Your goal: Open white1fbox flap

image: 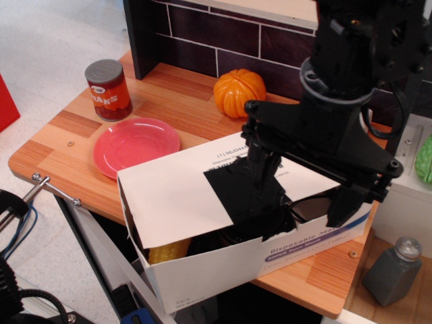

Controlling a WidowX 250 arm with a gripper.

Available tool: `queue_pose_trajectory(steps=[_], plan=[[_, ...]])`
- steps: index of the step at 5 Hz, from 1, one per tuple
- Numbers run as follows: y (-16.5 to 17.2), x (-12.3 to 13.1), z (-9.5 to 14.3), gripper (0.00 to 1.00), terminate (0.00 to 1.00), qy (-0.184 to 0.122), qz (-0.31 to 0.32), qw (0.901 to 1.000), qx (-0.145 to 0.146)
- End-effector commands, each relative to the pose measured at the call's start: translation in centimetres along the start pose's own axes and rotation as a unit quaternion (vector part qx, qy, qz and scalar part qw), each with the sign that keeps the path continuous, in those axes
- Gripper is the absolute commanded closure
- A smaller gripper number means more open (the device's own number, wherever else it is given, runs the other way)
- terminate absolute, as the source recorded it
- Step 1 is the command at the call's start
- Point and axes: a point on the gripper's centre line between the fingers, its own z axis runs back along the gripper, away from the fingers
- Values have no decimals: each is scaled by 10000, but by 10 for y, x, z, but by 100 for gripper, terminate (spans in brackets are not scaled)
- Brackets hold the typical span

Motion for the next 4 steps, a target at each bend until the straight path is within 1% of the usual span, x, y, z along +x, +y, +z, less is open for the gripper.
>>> queue_pose_trajectory(steps=[1, 2, 3, 4], plan=[[0, 0, 0, 0, 0, 0, 0, 10000, 0], [4, -5, -2, 0, 0, 149, -788, 9962, 327], [10, -8, -4, 0, 0, 144, -1423, 9887, 457], [23, -24, -11, 0, 0, 233, -1790, 9821, 537]])
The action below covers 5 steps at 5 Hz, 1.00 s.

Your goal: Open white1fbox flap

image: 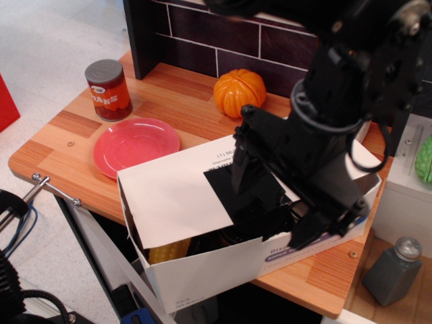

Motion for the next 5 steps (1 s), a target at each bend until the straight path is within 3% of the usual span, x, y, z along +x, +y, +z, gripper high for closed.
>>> queue_pose_trajectory(steps=[1, 5], plan=[[13, -15, -5, 0, 0, -182, -362, 9989, 254], [30, -1, -4, 0, 0, -271, -496, 9964, 625]])
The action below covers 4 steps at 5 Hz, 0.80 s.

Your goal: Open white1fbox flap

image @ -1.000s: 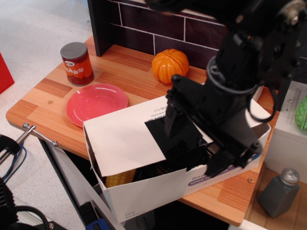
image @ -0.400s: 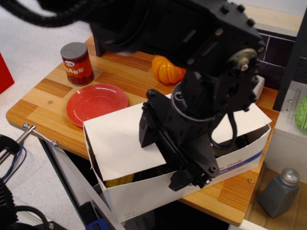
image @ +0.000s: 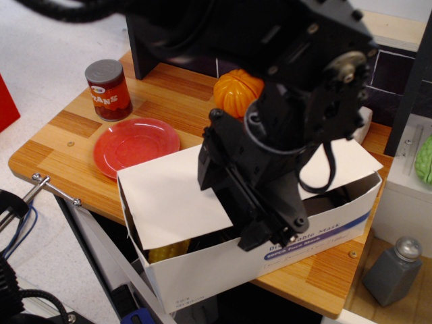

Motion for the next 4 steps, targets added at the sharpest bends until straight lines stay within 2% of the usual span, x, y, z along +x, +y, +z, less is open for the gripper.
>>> queue_pose_trajectory(steps=[1, 2, 4], plan=[[9, 11, 7, 0, 0, -168, -32, 9995, 261], [13, 13, 5, 0, 0, -192, -82, 9987, 472], [23, 19, 25, 0, 0, -21, -352, 9960, 818]])
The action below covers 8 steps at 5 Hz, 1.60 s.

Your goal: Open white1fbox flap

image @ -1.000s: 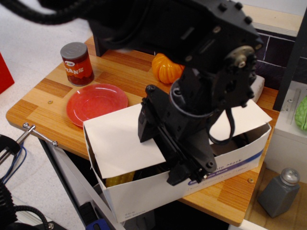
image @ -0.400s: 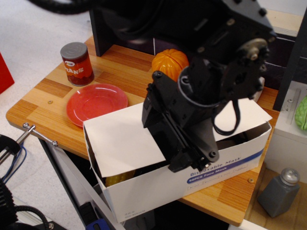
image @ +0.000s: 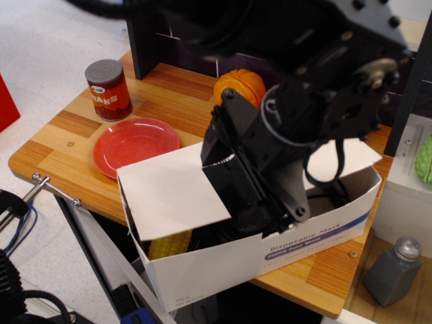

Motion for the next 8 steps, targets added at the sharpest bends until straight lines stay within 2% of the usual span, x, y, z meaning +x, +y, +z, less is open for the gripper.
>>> queue_pose_trajectory(steps=[1, 2, 4, 5, 6, 7, 8], plan=[[29, 16, 26, 0, 0, -29, -351, 9989, 317], [56, 53, 49, 0, 0, 64, -784, 9958, 467], [104, 75, 62, 0, 0, 71, -1527, 9864, 605], [113, 65, 57, 0, 0, 104, -1647, 9841, 658], [114, 38, 30, 0, 0, -29, -1711, 9828, 698], [122, 21, 10, 0, 0, -62, -1889, 9786, 814], [133, 19, 3, 0, 0, -72, -2053, 9741, 948]])
